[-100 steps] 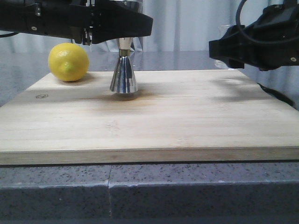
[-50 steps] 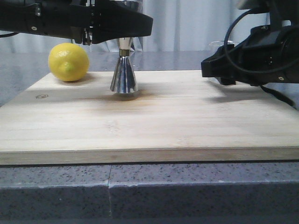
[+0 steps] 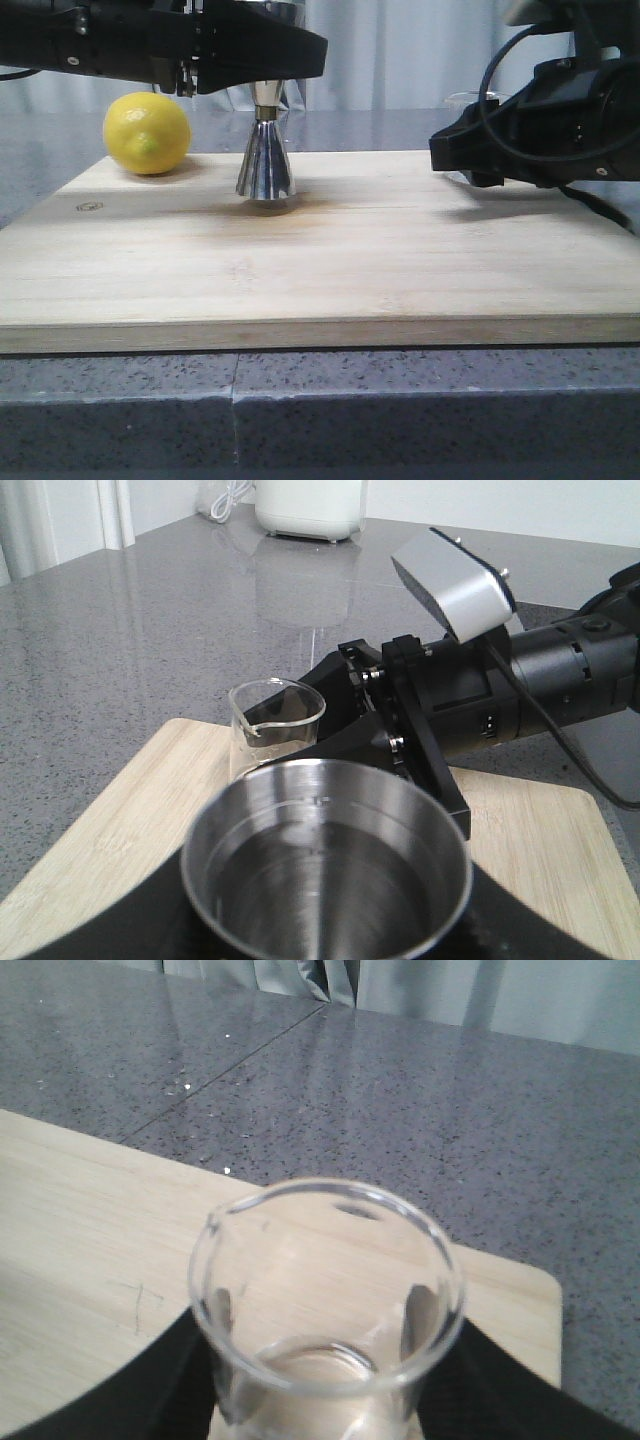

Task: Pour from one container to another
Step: 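Carry the emptied beaker back and set it down on the board with the right gripper, then lower the jigger onto the board and open the left gripper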

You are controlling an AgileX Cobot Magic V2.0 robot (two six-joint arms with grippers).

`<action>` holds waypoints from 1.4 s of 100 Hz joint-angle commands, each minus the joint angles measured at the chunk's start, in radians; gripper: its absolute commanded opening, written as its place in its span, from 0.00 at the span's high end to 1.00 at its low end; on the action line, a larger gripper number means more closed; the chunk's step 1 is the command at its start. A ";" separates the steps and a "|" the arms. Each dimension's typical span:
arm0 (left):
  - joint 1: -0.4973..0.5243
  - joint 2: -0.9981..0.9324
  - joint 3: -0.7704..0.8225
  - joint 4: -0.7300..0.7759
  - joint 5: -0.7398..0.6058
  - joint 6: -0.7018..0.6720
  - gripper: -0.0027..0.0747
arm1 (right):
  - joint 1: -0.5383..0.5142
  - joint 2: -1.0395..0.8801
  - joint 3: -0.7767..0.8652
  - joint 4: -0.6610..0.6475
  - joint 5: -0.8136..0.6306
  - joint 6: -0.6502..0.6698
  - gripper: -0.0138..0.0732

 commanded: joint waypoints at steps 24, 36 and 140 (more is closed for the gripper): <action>0.004 -0.051 -0.022 -0.087 0.095 -0.006 0.68 | -0.008 -0.043 -0.020 -0.010 -0.041 -0.010 0.21; 0.004 -0.051 -0.022 -0.087 0.095 -0.006 0.68 | 0.005 -0.090 -0.020 -0.010 0.059 0.004 0.20; 0.004 -0.051 -0.022 -0.087 0.105 -0.006 0.68 | 0.033 -0.696 -0.020 0.009 0.849 0.031 0.20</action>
